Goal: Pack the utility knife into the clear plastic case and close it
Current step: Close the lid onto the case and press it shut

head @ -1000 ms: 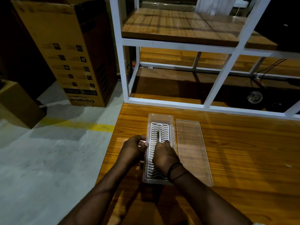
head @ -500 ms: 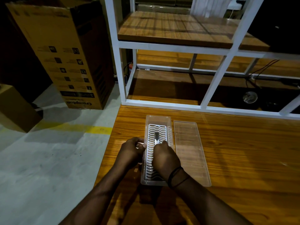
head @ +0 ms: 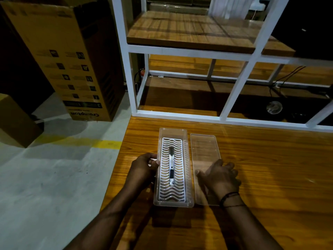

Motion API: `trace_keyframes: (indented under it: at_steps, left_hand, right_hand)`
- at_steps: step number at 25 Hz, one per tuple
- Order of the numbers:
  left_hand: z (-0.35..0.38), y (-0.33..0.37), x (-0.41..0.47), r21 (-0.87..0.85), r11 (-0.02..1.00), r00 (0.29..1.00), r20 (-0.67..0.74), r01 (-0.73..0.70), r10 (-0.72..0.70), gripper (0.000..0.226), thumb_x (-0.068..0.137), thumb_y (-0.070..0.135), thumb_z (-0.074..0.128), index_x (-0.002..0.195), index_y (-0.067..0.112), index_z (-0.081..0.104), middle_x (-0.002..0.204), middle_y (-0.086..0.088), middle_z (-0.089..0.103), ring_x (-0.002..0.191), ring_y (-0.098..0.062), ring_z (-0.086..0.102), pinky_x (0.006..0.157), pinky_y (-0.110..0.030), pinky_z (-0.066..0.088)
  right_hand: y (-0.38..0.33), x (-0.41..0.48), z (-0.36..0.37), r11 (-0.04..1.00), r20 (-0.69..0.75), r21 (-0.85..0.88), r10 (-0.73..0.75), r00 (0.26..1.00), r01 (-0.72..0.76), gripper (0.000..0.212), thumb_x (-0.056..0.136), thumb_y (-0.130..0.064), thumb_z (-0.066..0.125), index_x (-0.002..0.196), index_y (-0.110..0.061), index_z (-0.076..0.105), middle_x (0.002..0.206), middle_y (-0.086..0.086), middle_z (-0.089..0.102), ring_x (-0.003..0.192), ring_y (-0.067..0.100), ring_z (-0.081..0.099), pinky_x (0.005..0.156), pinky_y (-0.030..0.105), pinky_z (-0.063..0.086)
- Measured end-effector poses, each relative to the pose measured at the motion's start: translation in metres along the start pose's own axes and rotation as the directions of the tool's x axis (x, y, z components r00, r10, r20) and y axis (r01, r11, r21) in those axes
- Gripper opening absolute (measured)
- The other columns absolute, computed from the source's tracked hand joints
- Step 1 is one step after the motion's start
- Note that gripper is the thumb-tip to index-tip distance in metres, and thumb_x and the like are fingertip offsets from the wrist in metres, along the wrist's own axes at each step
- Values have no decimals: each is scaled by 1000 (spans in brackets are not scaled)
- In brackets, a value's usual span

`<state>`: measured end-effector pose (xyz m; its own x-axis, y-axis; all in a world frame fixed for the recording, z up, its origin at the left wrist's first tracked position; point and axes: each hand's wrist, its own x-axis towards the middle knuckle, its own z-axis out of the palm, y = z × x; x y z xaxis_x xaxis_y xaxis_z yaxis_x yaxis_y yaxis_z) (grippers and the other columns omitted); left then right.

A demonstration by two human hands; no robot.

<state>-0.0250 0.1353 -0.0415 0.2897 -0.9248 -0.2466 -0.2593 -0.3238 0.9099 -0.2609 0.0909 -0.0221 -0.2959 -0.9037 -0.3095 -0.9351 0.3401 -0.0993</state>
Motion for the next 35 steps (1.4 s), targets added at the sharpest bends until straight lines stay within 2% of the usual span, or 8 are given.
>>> trace_keyframes:
  at_steps: [7, 10, 13, 18, 24, 28, 32, 35]
  left_hand:
    - [0, 3, -3, 31, 999, 1000, -11, -10, 10, 12, 97, 24, 66, 108, 23, 72, 93, -1, 73, 78, -26, 77, 63, -57, 65]
    - [0, 5, -5, 31, 1000, 1000, -14, -1, 2, 13, 97, 24, 67, 109, 23, 73, 92, 1, 73, 78, -24, 77, 63, -55, 65]
    - [1, 6, -6, 13, 1000, 1000, -14, 14, -14, 15, 97, 26, 67, 110, 20, 72, 90, 3, 73, 79, -22, 77, 65, -55, 65]
    - [1, 8, -7, 26, 1000, 1000, -19, 6, -6, 16, 96, 27, 69, 111, 21, 72, 90, 2, 73, 76, -22, 77, 62, -55, 65]
    - [1, 12, -9, -4, 1000, 999, -30, 22, -22, 41, 98, 12, 66, 137, 25, 62, 90, 2, 69, 75, -23, 75, 63, -54, 65]
    - [0, 10, -9, 37, 999, 999, -25, -24, 25, 42, 100, 18, 63, 141, 26, 61, 91, 7, 68, 75, -20, 74, 66, -52, 65]
    - [-1, 9, -10, -2, 1000, 1000, 1, -27, 27, 49, 99, 17, 66, 145, 31, 57, 90, 5, 68, 72, -20, 73, 60, -42, 65]
    - [-2, 8, -10, -14, 999, 999, 19, -30, 30, 50, 99, 12, 64, 145, 32, 56, 92, 0, 68, 69, -20, 71, 51, -33, 58]
  right_hand:
    - [-2, 11, -3, 1000, -31, 2, 16, 999, -16, 113, 63, -68, 79, 146, -12, 27, 146, 20, 39, 130, 40, 46, 100, 52, 45]
    - [-1, 15, -16, 966, -14, 257, -4, 1000, 7, 76, 75, -43, 79, 133, -12, 42, 133, 18, 55, 113, 38, 59, 90, 51, 54]
    - [-4, 11, -34, 793, 67, 609, -88, 994, 29, 30, 85, -17, 67, 115, -13, 61, 115, 14, 70, 91, 29, 65, 71, 39, 56]
    - [-15, -17, -56, 606, 38, 789, -211, 977, 101, 17, 82, -14, 60, 91, -22, 72, 97, 5, 75, 88, 27, 71, 84, 46, 59]
    - [-35, -37, -44, 555, 44, 821, -300, 953, 137, 34, 66, -37, 61, 100, -32, 60, 113, 8, 66, 93, 28, 67, 79, 44, 58]
    - [-46, -41, -29, 524, 154, 849, -381, 911, 75, 57, 76, -42, 75, 118, -35, 38, 124, 14, 65, 88, 28, 75, 69, 44, 64]
    - [-53, -49, -11, 675, 54, 683, -427, 903, 279, 77, 63, -79, 64, 122, -47, 26, 137, 11, 53, 116, 32, 60, 90, 47, 55]
    - [-58, -55, 1, 783, -11, 487, -436, 900, 386, 84, 62, -92, 49, 130, -46, 27, 138, 8, 52, 128, 33, 43, 89, 42, 40]
